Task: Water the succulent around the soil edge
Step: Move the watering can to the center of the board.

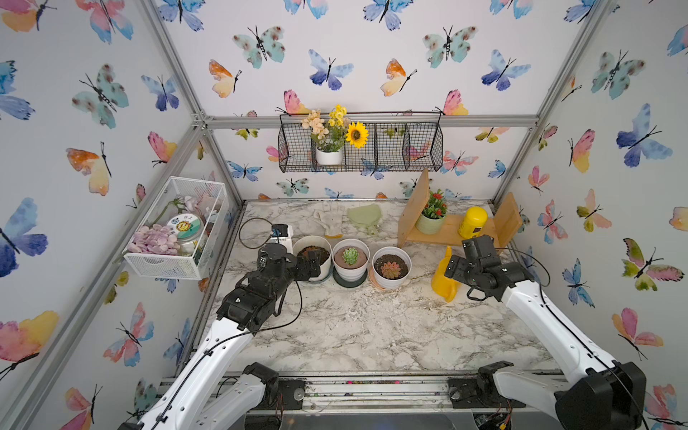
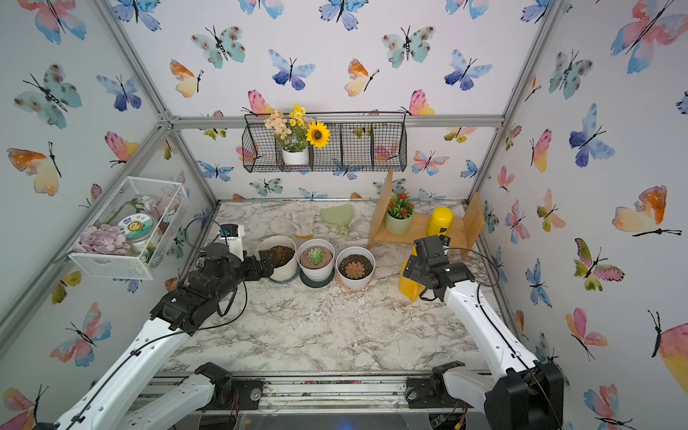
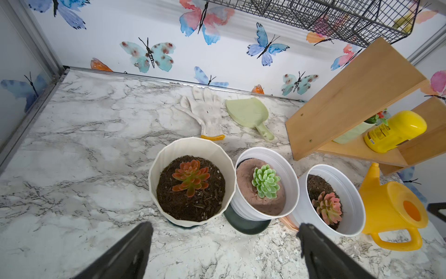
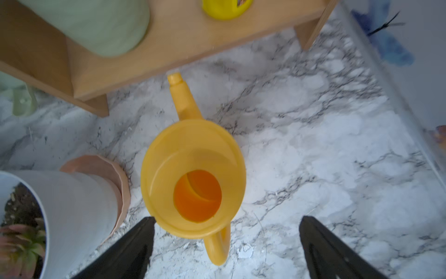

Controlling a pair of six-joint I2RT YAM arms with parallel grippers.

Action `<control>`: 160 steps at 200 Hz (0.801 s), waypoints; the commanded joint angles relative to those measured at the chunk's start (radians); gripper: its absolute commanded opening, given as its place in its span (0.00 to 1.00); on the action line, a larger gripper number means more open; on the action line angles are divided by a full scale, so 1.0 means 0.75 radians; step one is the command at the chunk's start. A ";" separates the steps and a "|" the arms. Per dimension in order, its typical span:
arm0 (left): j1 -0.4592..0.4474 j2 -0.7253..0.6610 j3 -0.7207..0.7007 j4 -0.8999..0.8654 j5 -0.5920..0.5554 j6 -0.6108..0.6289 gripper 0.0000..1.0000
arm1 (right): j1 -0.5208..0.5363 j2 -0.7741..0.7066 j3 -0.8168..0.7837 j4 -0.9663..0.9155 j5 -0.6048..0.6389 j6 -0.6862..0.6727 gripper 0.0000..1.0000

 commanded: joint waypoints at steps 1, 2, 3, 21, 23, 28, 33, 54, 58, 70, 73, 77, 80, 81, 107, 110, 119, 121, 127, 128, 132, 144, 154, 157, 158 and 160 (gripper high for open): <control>0.022 -0.046 -0.053 0.139 0.010 0.158 0.99 | -0.007 -0.084 0.019 0.087 0.286 -0.051 0.98; 0.022 -0.046 -0.059 0.143 0.016 0.164 0.98 | -0.007 -0.088 0.017 0.097 0.291 -0.058 0.98; 0.023 -0.048 -0.063 0.147 0.021 0.169 0.98 | -0.007 -0.094 0.015 0.107 0.296 -0.064 0.98; 0.036 -0.078 -0.149 0.218 0.066 0.219 0.98 | -0.008 -0.156 -0.038 0.273 0.357 -0.172 0.98; 0.038 -0.084 -0.158 0.225 0.068 0.223 0.98 | -0.009 -0.160 -0.044 0.285 0.358 -0.178 0.98; 0.044 -0.097 -0.188 0.250 0.067 0.228 0.98 | -0.010 -0.171 -0.056 0.310 0.397 -0.189 0.98; 0.048 -0.112 -0.222 0.276 0.064 0.230 0.98 | -0.016 -0.176 -0.067 0.336 0.417 -0.202 0.98; 0.086 -0.188 -0.363 0.401 0.026 0.216 0.98 | -0.038 -0.183 -0.140 0.457 0.419 -0.298 0.98; 0.097 -0.202 -0.391 0.426 0.031 0.225 0.98 | -0.042 -0.179 -0.155 0.479 0.419 -0.312 0.98; 0.107 -0.242 -0.468 0.497 0.032 0.281 0.98 | -0.069 -0.167 -0.202 0.533 0.426 -0.332 0.98; 0.108 -0.248 -0.487 0.512 0.027 0.298 0.98 | -0.081 -0.165 -0.214 0.546 0.423 -0.335 0.98; 0.109 -0.258 -0.511 0.534 0.015 0.319 0.98 | -0.097 -0.161 -0.232 0.564 0.418 -0.340 0.98; 0.110 -0.263 -0.525 0.549 0.008 0.331 0.98 | -0.111 -0.161 -0.246 0.583 0.410 -0.346 0.98; 0.112 -0.263 -0.532 0.555 0.004 0.333 0.98 | -0.115 -0.160 -0.251 0.589 0.407 -0.348 0.98; 0.244 -0.249 -0.642 0.704 0.076 0.392 0.99 | -0.217 -0.181 -0.420 0.851 0.312 -0.443 0.98; 0.272 -0.244 -0.650 0.722 0.097 0.393 0.98 | -0.223 -0.183 -0.438 0.885 0.311 -0.459 0.98; 0.355 -0.221 -0.679 0.786 0.151 0.384 0.98 | -0.235 -0.185 -0.499 0.988 0.317 -0.508 0.98; 0.376 -0.214 -0.685 0.801 0.160 0.380 0.98 | -0.237 -0.185 -0.513 1.014 0.320 -0.519 0.98; 0.430 -0.194 -0.706 0.855 0.191 0.369 0.98 | -0.245 -0.180 -0.555 1.095 0.318 -0.555 0.98; 0.441 -0.190 -0.709 0.862 0.196 0.366 0.98 | -0.245 -0.178 -0.562 1.108 0.318 -0.560 0.98; 0.479 -0.175 -0.722 0.897 0.220 0.358 0.98 | -0.251 -0.173 -0.587 1.156 0.309 -0.572 0.98; 0.577 -0.122 -0.757 0.991 0.294 0.335 0.98 | -0.283 -0.134 -0.637 1.260 0.253 -0.582 0.98; 0.630 -0.068 -0.775 1.062 0.337 0.333 0.98 | -0.305 -0.091 -0.673 1.326 0.212 -0.578 0.98; 0.639 -0.049 -0.780 1.076 0.346 0.341 0.98 | -0.307 -0.077 -0.684 1.349 0.208 -0.582 0.98; 0.641 -0.043 -0.781 1.083 0.346 0.343 0.99 | -0.307 -0.074 -0.689 1.359 0.206 -0.582 0.98; 0.646 -0.033 -0.784 1.093 0.348 0.346 0.98 | -0.307 -0.067 -0.697 1.379 0.205 -0.591 0.98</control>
